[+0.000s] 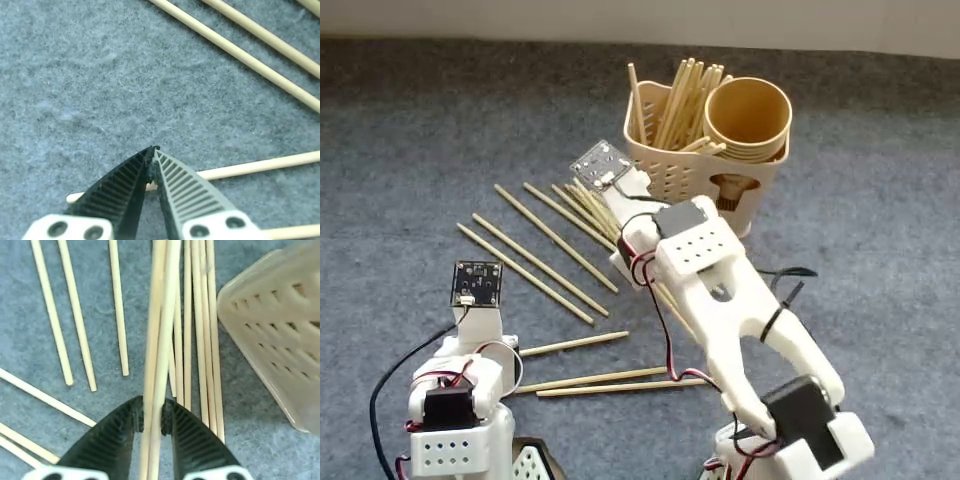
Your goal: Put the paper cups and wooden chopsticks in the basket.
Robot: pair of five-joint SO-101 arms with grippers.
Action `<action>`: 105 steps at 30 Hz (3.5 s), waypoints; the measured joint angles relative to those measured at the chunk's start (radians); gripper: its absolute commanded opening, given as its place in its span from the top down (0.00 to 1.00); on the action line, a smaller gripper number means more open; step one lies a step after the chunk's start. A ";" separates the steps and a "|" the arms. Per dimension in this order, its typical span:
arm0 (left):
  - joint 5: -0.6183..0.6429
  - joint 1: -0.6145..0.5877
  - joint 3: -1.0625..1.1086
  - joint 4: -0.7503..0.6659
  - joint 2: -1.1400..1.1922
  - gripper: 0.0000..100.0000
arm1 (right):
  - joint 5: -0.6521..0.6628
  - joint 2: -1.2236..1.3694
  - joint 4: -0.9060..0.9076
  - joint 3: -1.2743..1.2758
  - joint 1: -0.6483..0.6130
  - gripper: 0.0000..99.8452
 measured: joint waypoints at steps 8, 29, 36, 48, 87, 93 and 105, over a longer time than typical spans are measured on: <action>0.000 0.000 0.000 0.000 0.000 1.00 | -0.112 -0.302 -0.184 0.195 0.003 1.00; 0.000 0.000 0.000 0.000 0.000 1.00 | -0.124 -0.674 -0.720 0.315 0.005 1.00; 0.000 0.000 0.000 0.000 0.000 1.00 | -0.124 -0.674 -1.000 0.315 0.066 1.00; 0.000 0.000 0.000 0.000 0.000 1.00 | -0.124 -0.562 -1.301 0.315 0.146 1.00; 0.000 0.000 0.000 0.000 0.000 1.00 | -0.164 -0.612 -0.887 0.477 0.224 0.88; 0.000 0.000 0.000 0.000 0.000 1.00 | -0.230 -0.842 -0.724 0.605 0.222 0.88; 0.000 0.000 0.000 0.000 0.000 1.00 | -0.235 -1.146 -0.609 0.852 0.219 0.88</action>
